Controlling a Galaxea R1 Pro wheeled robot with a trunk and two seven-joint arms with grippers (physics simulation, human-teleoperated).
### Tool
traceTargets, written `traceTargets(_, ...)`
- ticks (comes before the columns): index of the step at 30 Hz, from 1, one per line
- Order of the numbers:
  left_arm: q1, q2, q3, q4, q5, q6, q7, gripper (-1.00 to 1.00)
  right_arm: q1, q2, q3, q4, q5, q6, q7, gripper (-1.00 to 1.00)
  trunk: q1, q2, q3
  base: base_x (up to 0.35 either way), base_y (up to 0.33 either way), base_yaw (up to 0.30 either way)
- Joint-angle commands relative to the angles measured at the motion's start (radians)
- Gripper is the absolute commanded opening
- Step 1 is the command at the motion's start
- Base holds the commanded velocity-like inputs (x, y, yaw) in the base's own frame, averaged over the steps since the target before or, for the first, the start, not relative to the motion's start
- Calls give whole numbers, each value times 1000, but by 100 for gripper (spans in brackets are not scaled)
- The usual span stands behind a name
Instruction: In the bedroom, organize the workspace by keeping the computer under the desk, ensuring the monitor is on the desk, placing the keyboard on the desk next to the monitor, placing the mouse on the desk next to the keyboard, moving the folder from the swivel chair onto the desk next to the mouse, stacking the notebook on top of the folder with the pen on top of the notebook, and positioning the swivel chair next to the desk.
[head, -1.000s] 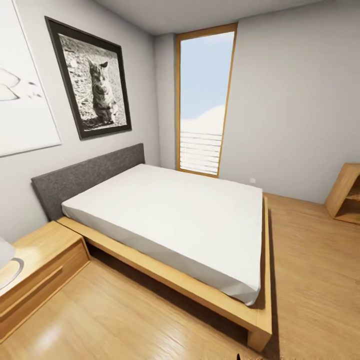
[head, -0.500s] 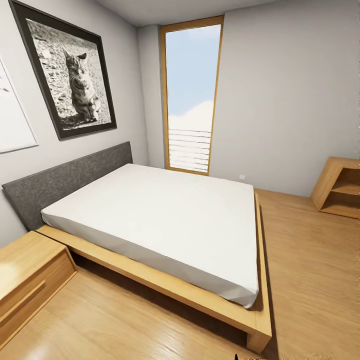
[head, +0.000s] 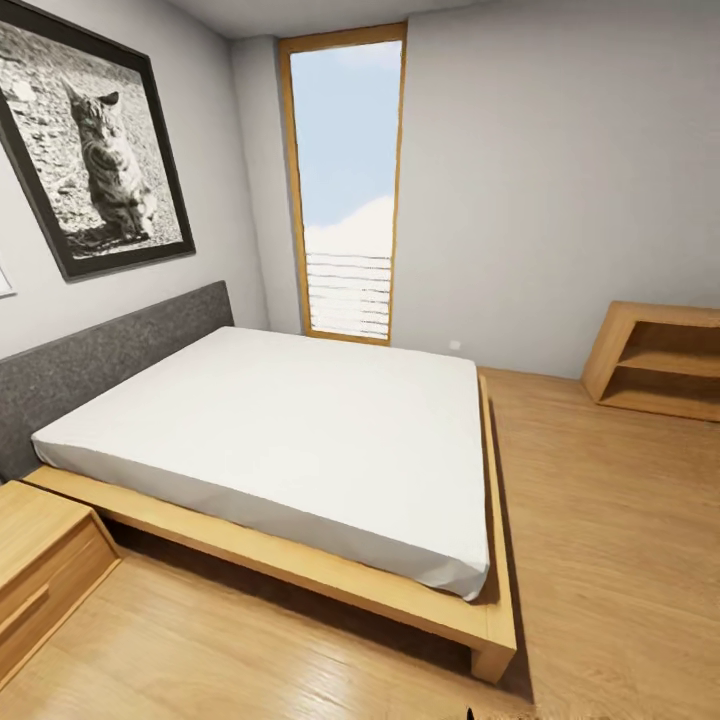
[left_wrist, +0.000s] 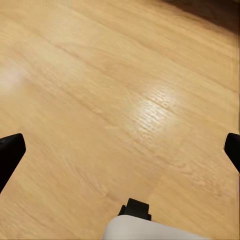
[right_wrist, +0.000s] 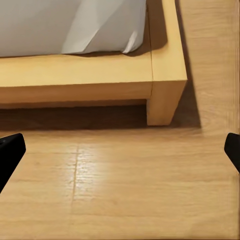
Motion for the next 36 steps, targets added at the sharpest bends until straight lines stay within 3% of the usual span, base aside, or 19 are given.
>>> traceTargets(1, 0, 0, -2, 0, 7, -3, 1, 100, -1, 0, 1, 0, 0, -2, -4, 100, 0, -1, -1, 1, 0, -268)
traceTargets(26, 0, 1, -3, 31, 7, -8, -3, 100, 0, 0, 1, 2, 0, -4, -4, 100, 0, -1, -2, 0, 0, -292)
traceTargets(36, 0, -2, -10, 37, 6, -9, -3, 100, 0, 0, 1, 2, 0, -4, -4, 100, 0, -1, -2, -279, 0, -300)
